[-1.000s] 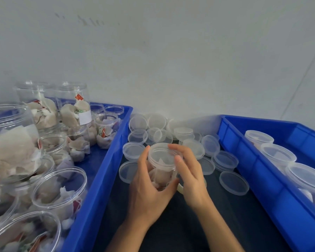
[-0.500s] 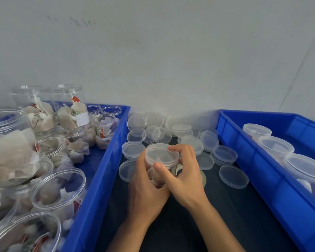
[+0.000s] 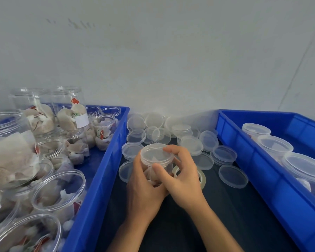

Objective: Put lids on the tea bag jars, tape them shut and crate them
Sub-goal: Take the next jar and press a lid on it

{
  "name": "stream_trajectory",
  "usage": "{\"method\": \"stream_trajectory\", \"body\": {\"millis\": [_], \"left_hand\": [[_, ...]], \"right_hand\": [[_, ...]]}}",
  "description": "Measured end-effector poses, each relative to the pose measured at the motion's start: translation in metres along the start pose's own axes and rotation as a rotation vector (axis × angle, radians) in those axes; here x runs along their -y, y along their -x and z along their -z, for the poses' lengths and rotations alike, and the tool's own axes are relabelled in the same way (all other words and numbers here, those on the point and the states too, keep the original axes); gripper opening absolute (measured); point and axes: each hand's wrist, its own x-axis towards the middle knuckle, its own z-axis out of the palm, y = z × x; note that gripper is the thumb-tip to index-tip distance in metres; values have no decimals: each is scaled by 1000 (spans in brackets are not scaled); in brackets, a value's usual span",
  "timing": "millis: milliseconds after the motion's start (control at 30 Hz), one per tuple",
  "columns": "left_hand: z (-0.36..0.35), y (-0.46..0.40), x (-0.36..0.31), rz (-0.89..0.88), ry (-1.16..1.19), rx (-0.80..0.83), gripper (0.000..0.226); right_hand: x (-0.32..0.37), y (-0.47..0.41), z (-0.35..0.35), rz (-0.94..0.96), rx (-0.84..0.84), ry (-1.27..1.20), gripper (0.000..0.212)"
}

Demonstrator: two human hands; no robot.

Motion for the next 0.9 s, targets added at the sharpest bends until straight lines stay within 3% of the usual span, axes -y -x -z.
{"method": "stream_trajectory", "body": {"millis": [100,233,400,533,700,833,900], "left_hand": [[-1,0,0,-4,-14,8,93],[-1,0,1,13,-7,-3,91],[-1,0,1,17,-8,9,95],[0,0,1,21,-7,10,91],[0,1,0,3,-38,27,96],[0,0,0,9,-17,32,93],[0,0,-2,13,-15,32,95]], "right_hand": [[2,0,0,-1,-32,74,46],[-1,2,3,-50,36,-118,35],[5,1,-2,-11,-50,30,45],[2,4,0,-88,63,-194,31],[6,0,-3,-61,-58,9,49],[1,2,2,-144,80,-216,36],[2,1,-1,-131,20,-165,40]]}}
